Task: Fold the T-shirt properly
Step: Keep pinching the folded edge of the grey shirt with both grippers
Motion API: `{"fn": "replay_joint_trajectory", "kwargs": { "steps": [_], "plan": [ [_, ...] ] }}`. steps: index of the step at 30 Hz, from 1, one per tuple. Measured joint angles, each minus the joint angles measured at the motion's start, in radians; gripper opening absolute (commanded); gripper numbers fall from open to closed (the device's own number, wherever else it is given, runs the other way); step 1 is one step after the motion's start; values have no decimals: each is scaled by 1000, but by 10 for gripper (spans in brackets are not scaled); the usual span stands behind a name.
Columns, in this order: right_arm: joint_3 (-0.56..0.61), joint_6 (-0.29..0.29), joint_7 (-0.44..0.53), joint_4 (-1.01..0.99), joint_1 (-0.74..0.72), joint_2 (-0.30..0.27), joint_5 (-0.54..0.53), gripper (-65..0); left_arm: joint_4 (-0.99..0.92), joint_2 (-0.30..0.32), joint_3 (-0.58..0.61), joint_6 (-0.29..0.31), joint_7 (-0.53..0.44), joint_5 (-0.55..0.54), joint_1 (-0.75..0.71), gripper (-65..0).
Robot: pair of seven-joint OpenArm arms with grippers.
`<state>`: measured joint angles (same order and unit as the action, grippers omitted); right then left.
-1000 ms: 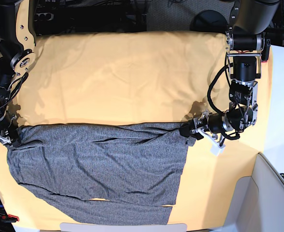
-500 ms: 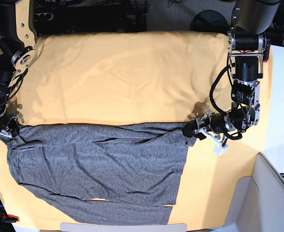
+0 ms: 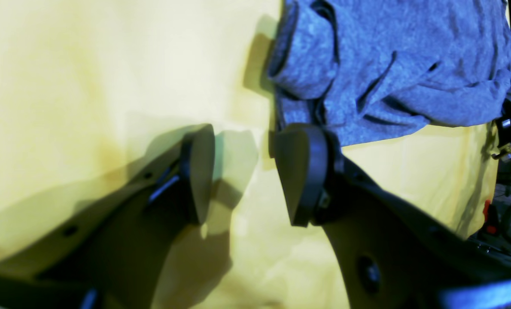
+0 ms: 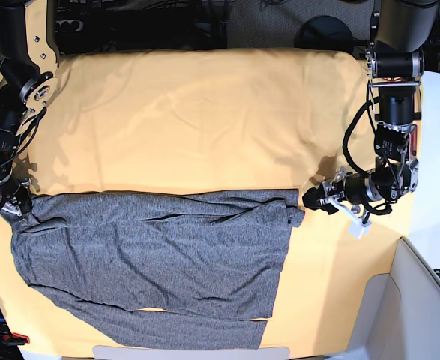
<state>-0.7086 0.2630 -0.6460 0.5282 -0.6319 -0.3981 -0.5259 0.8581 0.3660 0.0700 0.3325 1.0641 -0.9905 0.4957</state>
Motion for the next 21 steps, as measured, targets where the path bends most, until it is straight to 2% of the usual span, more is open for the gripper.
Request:
{"fn": "replay_joint_trajectory", "kwargs": {
  "steps": [7,17,21],
  "plan": [
    [0,2,0,0,0,0,0,-610,0,-25,0,0,-5,-3,0,-388],
    [0,3,0,0,0,0,0,-610,0,-94,0,0,-16,-4,3,-388],
    [0,3,0,0,0,0,0,-610,-5,-103,3,-9,-47,-5,3,-388]
  ]
}}
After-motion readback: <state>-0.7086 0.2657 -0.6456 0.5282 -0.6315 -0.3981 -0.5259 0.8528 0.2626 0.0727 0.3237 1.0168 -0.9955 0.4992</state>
